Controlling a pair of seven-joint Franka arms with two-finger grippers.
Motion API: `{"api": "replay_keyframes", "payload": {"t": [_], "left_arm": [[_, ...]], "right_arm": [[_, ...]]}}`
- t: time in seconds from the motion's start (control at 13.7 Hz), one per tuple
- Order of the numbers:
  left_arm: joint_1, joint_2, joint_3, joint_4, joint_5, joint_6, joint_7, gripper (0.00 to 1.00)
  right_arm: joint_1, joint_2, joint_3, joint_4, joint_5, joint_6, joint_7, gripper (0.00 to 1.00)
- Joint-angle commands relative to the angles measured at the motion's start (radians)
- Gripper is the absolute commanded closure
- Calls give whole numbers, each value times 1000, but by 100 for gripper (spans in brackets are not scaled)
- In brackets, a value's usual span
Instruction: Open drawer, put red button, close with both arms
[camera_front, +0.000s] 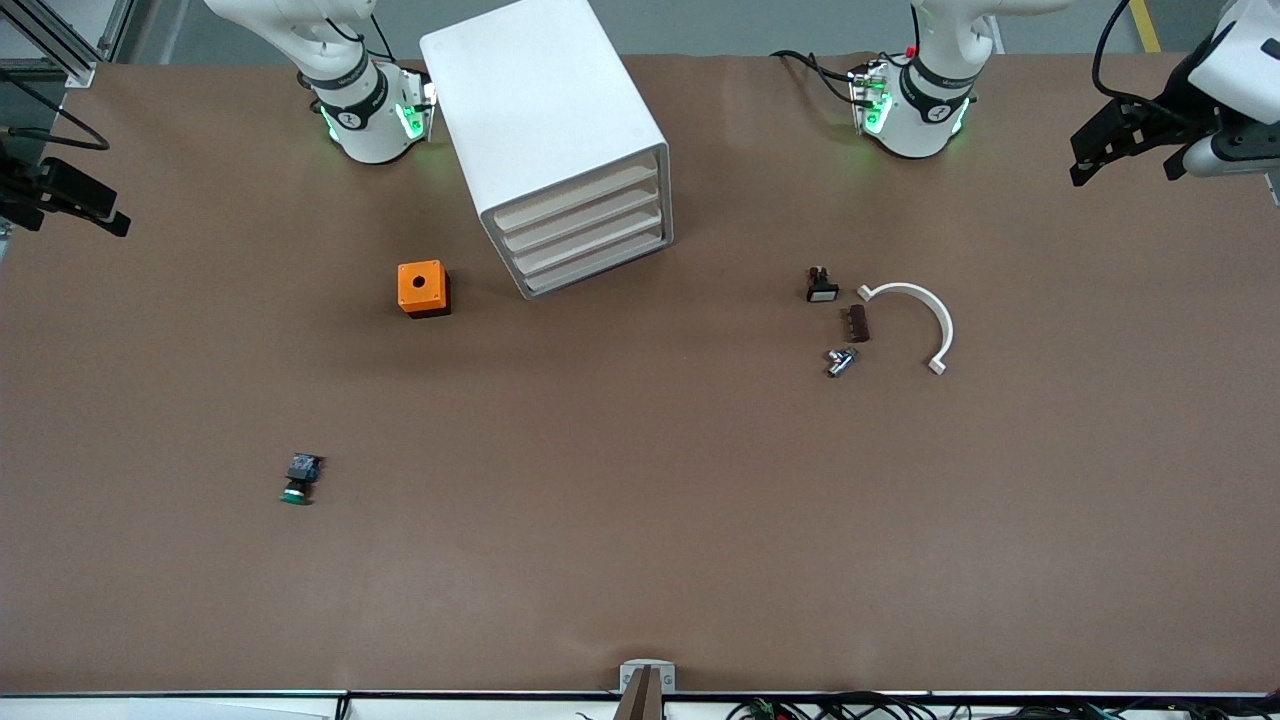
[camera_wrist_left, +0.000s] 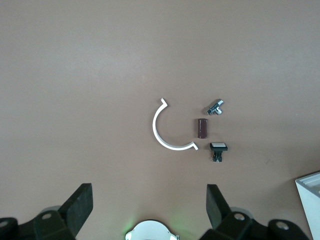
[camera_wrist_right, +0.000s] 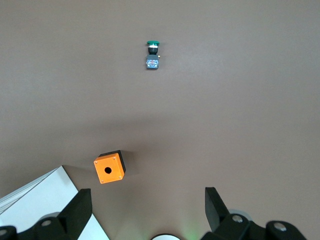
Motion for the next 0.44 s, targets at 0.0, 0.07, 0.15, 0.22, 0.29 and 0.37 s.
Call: {"api": "replay_keyframes", "payload": {"t": [0.0, 0.07, 0.15, 0.22, 0.29, 0.37], "left_arm": [[4, -9, 0, 34, -10, -39, 26, 0], [4, -4, 0, 39, -6, -39, 28, 0], [5, 2, 0, 54, -4, -39, 22, 0], [5, 16, 0, 68, 2, -40, 22, 0], [4, 20, 0, 77, 5, -46, 20, 0], [4, 22, 0, 87, 8, -51, 20, 0]], "right_arm": [[2, -25, -7, -28, 2, 28, 10, 0], [1, -26, -7, -27, 2, 31, 10, 0], [1, -28, -7, -24, 2, 31, 8, 0], [1, -37, -7, -22, 2, 31, 8, 0], [1, -45, -7, -24, 2, 43, 3, 0], [5, -42, -4, -27, 2, 55, 2, 0]]}}
